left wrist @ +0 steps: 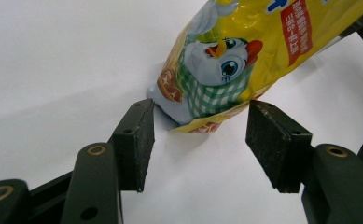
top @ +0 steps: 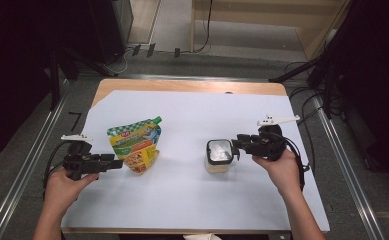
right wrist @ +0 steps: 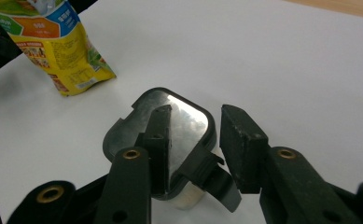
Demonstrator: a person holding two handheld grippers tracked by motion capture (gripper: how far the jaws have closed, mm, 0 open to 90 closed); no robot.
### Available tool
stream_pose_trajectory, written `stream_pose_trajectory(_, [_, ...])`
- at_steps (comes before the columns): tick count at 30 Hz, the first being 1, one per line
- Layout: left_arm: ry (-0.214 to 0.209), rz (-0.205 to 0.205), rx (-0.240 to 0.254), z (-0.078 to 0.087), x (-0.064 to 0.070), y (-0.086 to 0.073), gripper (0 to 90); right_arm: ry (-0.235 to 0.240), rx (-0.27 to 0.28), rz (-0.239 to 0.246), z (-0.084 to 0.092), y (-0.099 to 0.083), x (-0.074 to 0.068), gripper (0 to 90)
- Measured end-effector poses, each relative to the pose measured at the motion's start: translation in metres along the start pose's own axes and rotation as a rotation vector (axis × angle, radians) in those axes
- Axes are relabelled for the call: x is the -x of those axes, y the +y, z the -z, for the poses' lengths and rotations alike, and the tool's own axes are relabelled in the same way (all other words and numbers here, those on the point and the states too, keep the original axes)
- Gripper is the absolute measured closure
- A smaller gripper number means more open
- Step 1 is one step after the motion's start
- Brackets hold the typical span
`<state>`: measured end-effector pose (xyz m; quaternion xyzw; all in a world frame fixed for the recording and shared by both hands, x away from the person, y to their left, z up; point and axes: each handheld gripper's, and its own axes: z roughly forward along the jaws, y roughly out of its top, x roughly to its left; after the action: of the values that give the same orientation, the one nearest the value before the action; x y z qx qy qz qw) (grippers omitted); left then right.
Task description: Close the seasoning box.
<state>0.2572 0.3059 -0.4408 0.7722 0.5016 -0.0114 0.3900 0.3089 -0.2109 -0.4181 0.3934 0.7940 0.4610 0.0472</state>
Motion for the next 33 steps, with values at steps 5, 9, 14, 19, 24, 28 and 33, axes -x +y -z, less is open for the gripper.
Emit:
stream_pose_trajectory(5, [-0.002, 0.001, 0.002, 0.0, 0.0, 0.0, 42.7, -0.022, 0.019, -0.009, 0.006, -0.002, 0.009, 58.6])
stream_pose_trajectory(9, [-0.001, 0.002, 0.003, 0.0, 0.0, 0.0, 42.7, -0.038, 0.026, -0.026, 0.009, -0.005, 0.017, 56.0])
stream_pose_trajectory(14, [-0.001, 0.003, 0.004, 0.0, -0.001, 0.0, 42.7, -0.055, 0.042, -0.032, 0.01, -0.011, 0.026, 52.9])
stream_pose_trajectory(19, [-0.001, 0.005, 0.006, 0.0, -0.001, 0.0, 42.4, -0.073, 0.05, -0.036, 0.009, -0.018, 0.036, 50.5])
stream_pose_trajectory(24, [0.0, 0.005, 0.006, 0.0, -0.002, 0.0, 42.1, -0.097, 0.052, -0.047, 0.005, -0.029, 0.049, 48.6])
stream_pose_trajectory(28, [-0.003, 0.007, 0.006, 0.0, -0.002, 0.0, 41.8, -0.113, 0.047, -0.059, 0.004, -0.034, 0.058, 46.9])
stream_pose_trajectory(33, [-0.003, 0.011, 0.006, -0.001, -0.003, 0.001, 40.9, -0.129, 0.037, -0.079, 0.002, -0.039, 0.065, 43.8])
